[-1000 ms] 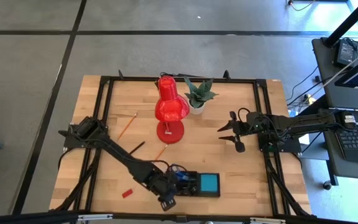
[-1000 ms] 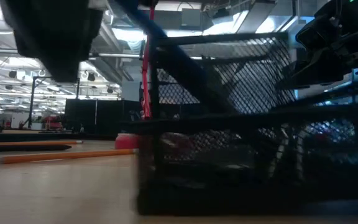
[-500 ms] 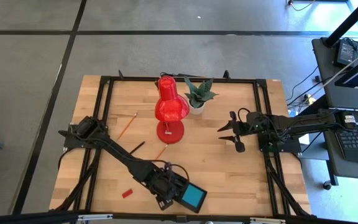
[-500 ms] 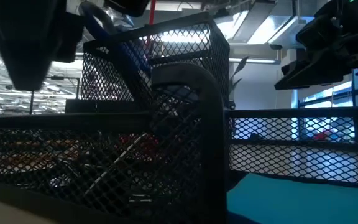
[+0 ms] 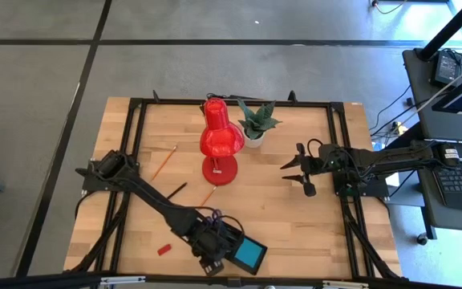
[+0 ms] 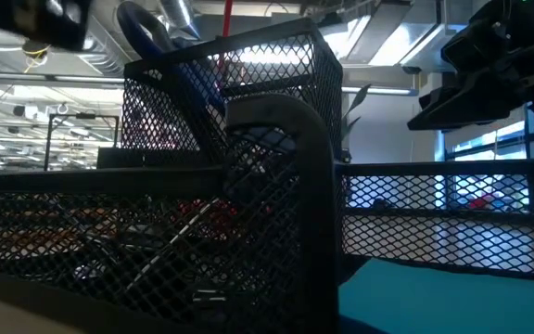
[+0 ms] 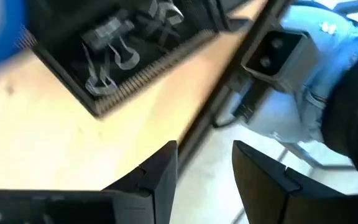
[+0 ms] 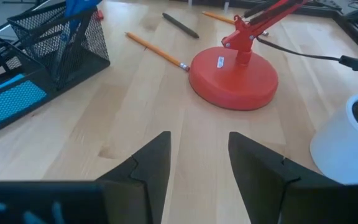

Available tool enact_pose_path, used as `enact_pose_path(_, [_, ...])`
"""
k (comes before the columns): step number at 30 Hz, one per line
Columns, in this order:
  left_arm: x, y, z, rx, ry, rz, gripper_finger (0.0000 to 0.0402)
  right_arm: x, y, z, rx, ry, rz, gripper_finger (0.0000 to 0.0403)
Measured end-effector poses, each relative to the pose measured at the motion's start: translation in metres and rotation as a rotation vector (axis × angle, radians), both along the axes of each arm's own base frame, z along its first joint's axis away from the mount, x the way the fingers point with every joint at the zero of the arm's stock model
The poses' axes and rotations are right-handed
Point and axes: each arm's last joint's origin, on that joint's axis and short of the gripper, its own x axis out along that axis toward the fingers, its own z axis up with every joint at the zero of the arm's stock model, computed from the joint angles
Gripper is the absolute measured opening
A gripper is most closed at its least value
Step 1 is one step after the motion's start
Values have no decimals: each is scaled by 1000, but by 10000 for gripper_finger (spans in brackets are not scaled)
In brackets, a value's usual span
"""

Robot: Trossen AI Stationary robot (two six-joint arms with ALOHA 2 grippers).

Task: Pick and place office supplies into organizer
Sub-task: Put the red eraser into the black desk organizer

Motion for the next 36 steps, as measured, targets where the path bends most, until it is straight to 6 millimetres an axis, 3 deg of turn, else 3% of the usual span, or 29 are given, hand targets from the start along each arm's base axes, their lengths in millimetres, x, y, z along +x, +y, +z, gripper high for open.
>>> enact_pose_path(6, [-8,-12,14,-92,115,26,145,0,0,0,1,0,0,165])
enact_pose_path(13, [-39,-36,20,-79,337,142,145,0,0,0,0,1,0,165])
enact_pose_path(21, [-92,-59,8,163,485,255,145,0,0,-1,1,7,0,165])
enact_pose_path(25, [-109,-56,7,374,423,304,145,0,0,-1,2,7,1,165])
enact_pose_path(30, [-111,-53,3,506,315,225,145,0,0,-1,26,12,-8,165])
enact_pose_path(36, [-107,-55,-17,592,345,114,150,0,0,-1,26,12,-8,165])
